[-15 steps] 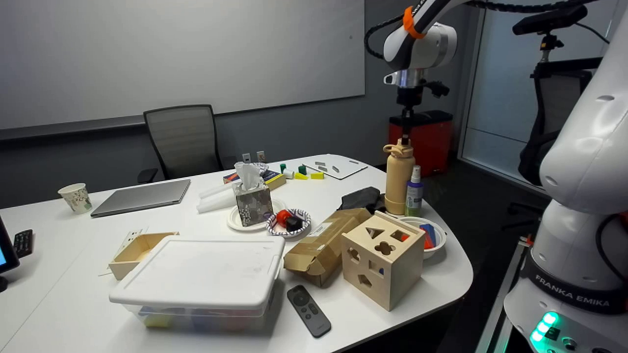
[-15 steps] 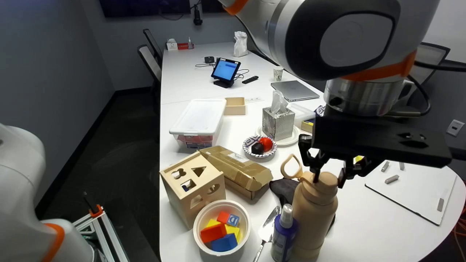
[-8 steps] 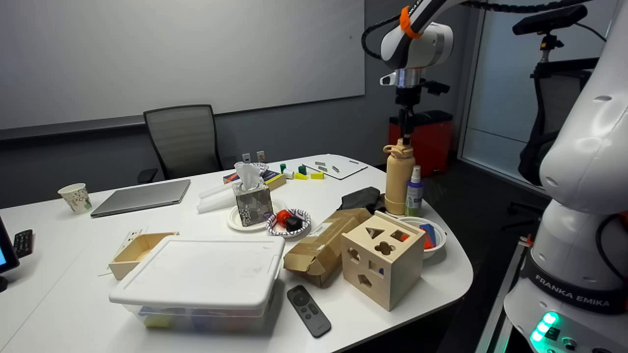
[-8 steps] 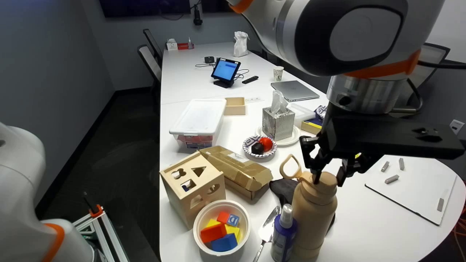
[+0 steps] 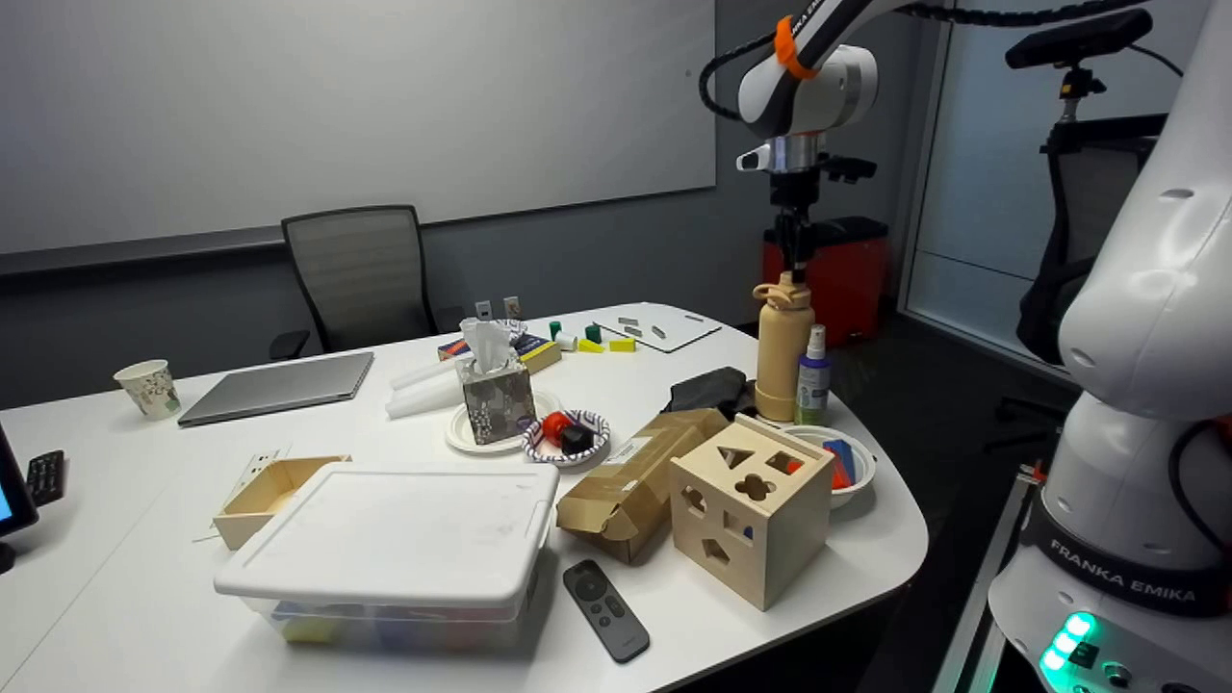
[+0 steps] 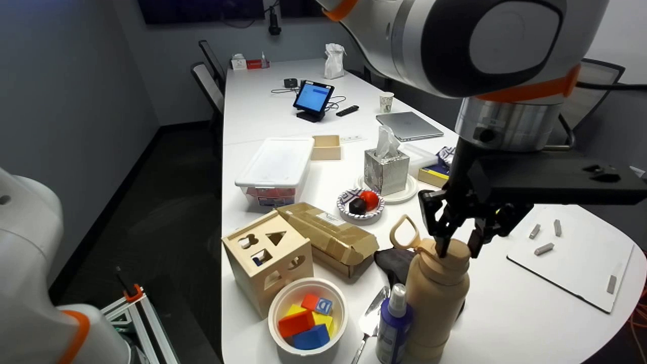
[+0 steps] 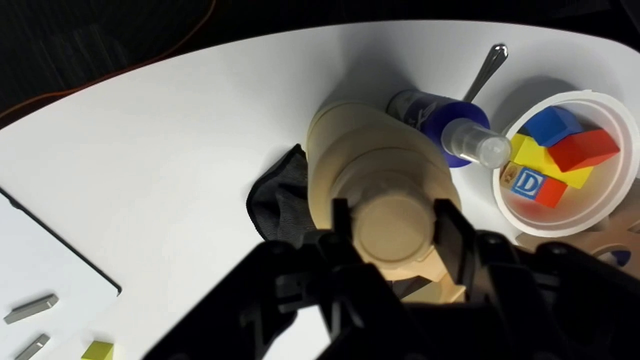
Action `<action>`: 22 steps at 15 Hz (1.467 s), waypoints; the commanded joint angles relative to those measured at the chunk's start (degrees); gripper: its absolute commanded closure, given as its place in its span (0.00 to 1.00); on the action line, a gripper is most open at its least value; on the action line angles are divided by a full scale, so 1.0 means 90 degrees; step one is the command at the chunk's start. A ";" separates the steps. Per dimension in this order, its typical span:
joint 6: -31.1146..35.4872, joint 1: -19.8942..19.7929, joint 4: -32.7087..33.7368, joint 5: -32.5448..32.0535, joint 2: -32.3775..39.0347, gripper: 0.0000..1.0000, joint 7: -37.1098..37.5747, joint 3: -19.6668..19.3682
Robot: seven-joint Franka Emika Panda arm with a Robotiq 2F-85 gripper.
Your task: Twist the bottle to the left
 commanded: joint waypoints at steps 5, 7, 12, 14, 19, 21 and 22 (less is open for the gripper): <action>-0.0067 -0.0014 0.0019 -0.0263 0.0386 0.31 -0.0045 0.0056; -0.0094 -0.0011 -0.0027 -0.0169 0.0333 0.23 -0.0101 0.0070; -0.0179 -0.0035 -0.0025 0.0030 0.0137 0.00 -0.0241 0.0122; -0.0188 -0.0041 0.0008 0.0077 0.0047 0.00 -0.0255 0.0115; -0.0293 -0.0021 0.0111 0.0267 -0.0193 0.00 -0.0154 0.0090; -0.0367 -0.0009 0.0179 0.0434 -0.0302 0.00 0.0178 0.0080; -0.0381 0.0000 0.0213 0.0483 -0.0349 0.00 0.0434 0.0083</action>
